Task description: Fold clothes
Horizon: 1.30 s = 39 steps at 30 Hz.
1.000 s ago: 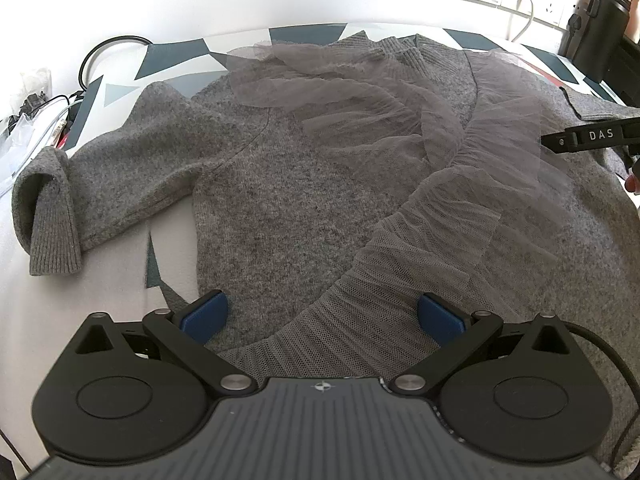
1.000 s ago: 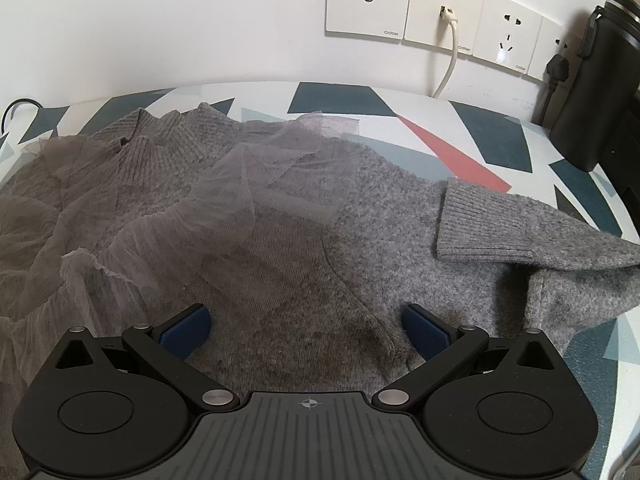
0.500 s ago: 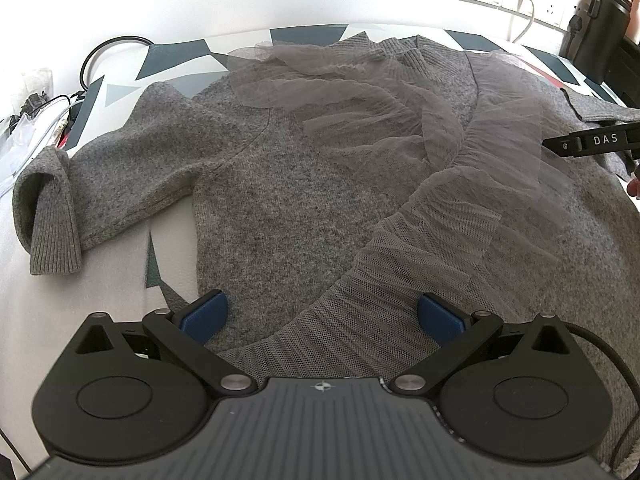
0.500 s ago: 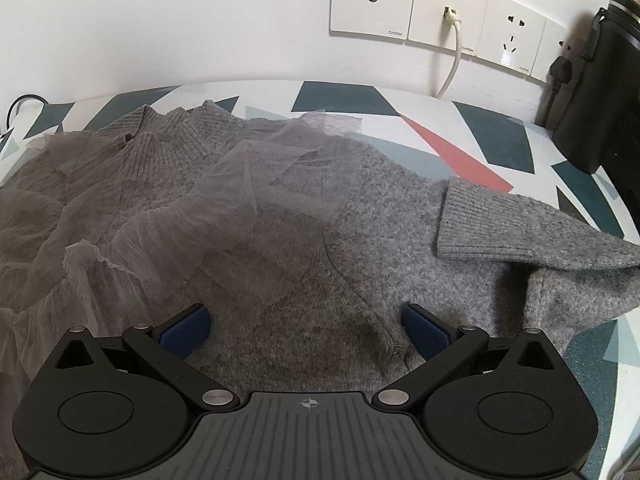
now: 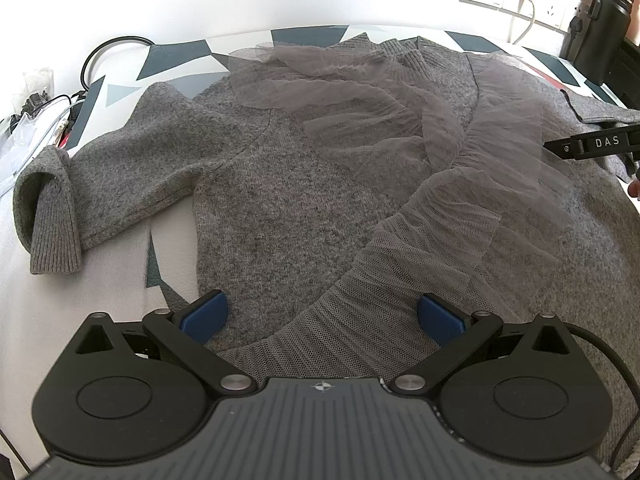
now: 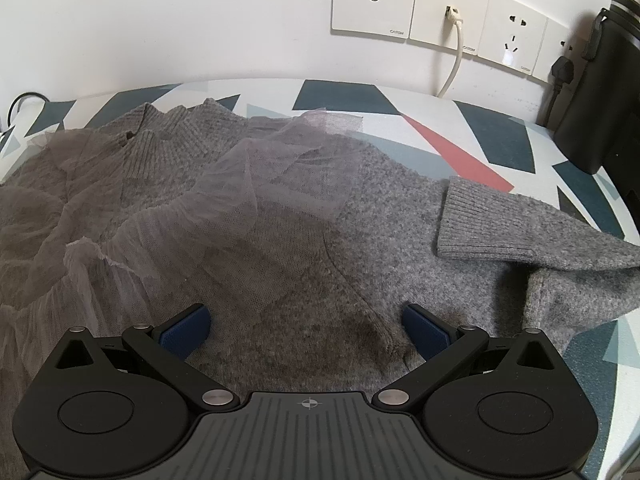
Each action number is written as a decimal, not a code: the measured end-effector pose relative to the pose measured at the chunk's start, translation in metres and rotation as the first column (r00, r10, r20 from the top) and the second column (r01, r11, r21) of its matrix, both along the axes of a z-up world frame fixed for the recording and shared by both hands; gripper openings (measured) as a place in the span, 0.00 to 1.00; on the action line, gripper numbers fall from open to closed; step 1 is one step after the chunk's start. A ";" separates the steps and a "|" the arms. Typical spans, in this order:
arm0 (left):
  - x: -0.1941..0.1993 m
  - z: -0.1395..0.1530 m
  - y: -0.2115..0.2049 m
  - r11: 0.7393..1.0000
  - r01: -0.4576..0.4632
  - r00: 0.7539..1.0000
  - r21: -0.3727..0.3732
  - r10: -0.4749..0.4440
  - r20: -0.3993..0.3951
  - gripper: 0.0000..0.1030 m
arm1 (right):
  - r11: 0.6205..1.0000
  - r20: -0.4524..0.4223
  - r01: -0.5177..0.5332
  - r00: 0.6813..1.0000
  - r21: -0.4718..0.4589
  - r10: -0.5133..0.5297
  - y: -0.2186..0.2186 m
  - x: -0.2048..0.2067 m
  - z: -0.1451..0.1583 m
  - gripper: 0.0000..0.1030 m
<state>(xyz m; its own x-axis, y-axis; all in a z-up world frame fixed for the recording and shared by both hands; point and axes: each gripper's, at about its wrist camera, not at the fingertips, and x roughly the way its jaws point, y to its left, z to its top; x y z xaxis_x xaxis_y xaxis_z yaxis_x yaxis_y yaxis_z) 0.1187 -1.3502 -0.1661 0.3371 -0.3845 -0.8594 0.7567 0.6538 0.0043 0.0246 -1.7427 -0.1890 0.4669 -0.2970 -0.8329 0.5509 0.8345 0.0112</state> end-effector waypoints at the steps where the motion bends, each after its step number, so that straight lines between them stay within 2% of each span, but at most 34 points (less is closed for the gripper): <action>1: 0.000 0.000 0.000 1.000 0.000 1.000 0.001 0.000 -0.001 1.00 | 1.000 -0.004 0.000 1.000 0.003 0.000 0.000 0.000 0.000 0.99; 20: 0.001 0.000 -0.001 1.000 0.000 1.000 0.004 0.000 -0.005 1.00 | 1.000 0.001 -0.002 1.000 0.001 0.002 0.000 -0.002 0.001 0.99; 39: -0.002 0.002 0.002 1.000 0.015 1.000 0.007 -0.014 -0.023 1.00 | 1.000 -0.031 0.017 0.999 0.002 -0.017 0.002 -0.007 0.002 0.99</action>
